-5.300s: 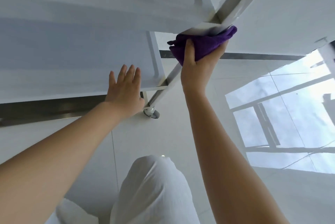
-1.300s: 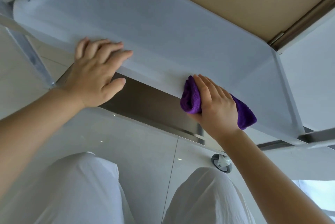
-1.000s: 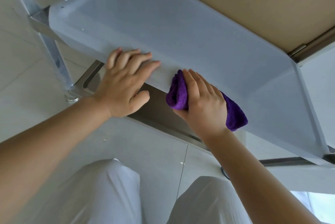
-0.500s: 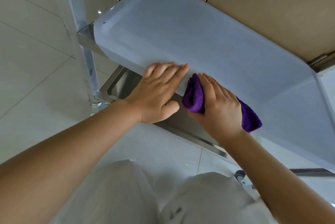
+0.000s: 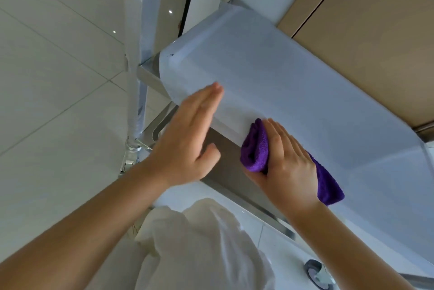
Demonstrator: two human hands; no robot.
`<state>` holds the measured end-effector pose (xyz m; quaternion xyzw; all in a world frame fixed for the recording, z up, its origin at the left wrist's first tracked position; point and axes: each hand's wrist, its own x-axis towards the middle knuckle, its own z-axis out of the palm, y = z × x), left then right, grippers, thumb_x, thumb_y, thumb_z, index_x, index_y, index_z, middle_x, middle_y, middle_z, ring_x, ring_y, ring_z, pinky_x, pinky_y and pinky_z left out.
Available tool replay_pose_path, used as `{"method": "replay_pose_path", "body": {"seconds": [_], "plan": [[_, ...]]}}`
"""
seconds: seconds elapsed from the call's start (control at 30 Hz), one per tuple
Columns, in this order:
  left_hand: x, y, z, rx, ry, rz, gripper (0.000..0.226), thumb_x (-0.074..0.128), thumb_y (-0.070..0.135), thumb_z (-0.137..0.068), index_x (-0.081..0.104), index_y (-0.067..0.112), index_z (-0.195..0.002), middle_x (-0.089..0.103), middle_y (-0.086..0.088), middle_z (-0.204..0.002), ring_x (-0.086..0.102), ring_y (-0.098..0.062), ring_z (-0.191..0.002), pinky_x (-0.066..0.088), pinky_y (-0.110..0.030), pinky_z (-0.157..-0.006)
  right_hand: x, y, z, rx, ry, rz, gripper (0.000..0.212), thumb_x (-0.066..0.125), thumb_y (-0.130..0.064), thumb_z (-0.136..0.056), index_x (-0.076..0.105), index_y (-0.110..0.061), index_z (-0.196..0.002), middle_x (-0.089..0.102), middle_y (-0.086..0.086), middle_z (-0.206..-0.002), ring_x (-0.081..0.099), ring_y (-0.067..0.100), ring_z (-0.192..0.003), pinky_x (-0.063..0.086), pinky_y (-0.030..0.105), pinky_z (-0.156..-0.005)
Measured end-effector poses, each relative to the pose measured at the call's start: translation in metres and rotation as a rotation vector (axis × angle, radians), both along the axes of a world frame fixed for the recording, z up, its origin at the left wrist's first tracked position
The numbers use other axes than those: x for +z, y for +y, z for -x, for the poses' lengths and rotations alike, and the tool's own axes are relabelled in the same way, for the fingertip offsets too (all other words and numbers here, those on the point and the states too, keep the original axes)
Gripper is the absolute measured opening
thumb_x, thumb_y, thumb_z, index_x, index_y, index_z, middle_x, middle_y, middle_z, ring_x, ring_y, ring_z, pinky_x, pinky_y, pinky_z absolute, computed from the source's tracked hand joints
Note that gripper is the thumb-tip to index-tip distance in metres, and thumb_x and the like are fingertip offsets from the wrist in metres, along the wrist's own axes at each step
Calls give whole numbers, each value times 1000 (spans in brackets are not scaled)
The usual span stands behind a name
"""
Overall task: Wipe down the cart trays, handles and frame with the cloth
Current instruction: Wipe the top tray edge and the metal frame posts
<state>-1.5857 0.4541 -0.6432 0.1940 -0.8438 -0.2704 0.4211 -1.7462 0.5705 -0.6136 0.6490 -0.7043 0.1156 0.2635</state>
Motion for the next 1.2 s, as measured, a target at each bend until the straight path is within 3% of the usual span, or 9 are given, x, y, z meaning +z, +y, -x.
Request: {"method": "replay_pose_path", "body": {"seconds": [0.07,0.17,0.27,0.37,0.57,0.73,0.87,1.03,1.2], "plan": [[-8,-26,-23,290,153,-80,70,43,11,-73,22,-5,-139,27,-12,-141,28,-27,-130,22,-34,-113,0,-3,-3,1,-2,-2,71,25,-57,-96,58,2,-120,64,17,-118,64,32,-106,57,47,-77],[-15,-68,-42,545,252,-322,69,42,2,-77,21,-11,-141,24,-21,-143,23,-22,-133,14,-16,-111,-1,-16,-13,5,-13,-24,72,24,-57,-96,58,3,-120,64,17,-118,64,32,-107,57,48,-79],[-11,-83,-42,326,383,-684,61,39,6,-73,42,4,-134,57,-9,-122,51,-21,-112,39,-24,-94,-1,-34,-25,10,-12,-33,69,30,-55,-95,58,3,-121,63,18,-120,63,32,-108,56,48,-80],[-16,-80,-41,274,413,-739,57,37,5,-67,56,17,-120,57,2,-84,45,-18,-77,36,-30,-69,-1,-54,-39,10,-2,-40,69,35,-55,-92,57,3,-123,62,19,-121,62,33,-109,56,48,-81],[-20,-88,-50,146,451,-812,70,38,12,-60,56,30,-126,54,-7,-103,44,-18,-97,33,-41,-88,-3,-90,-69,-4,32,-63,73,59,-49,-76,55,7,-122,62,25,-119,62,38,-108,54,45,-81],[-9,-89,-54,61,484,-820,64,32,5,-62,57,30,-115,66,20,-106,56,-3,-111,38,-17,-92,-9,-127,-94,-38,88,-81,84,86,-39,-60,53,6,-123,62,24,-118,61,35,-110,54,40,-83],[-3,-85,-54,40,528,-865,52,31,9,-71,59,26,-111,68,19,-102,58,3,-106,43,-10,-82,-13,-150,-112,-40,93,-74,70,80,-29,-71,43,2,-121,63,21,-118,62,31,-110,56,36,-81],[8,-82,-53,117,620,-953,28,35,22,-88,60,29,-97,68,21,-89,61,10,-89,45,-7,-76,-6,-164,-124,-71,-105,-141,69,84,-31,-66,55,7,-116,63,22,-116,61,33,-110,56,40,-82],[10,-81,-55,89,538,-983,43,13,33,-101,52,27,-116,60,19,-111,54,10,-104,39,-3,-87,10,-172,-127,-85,-282,-260,70,54,-47,-90,32,-1,-138,29,17,-150,20,29,-143,28,38,-112]]}}
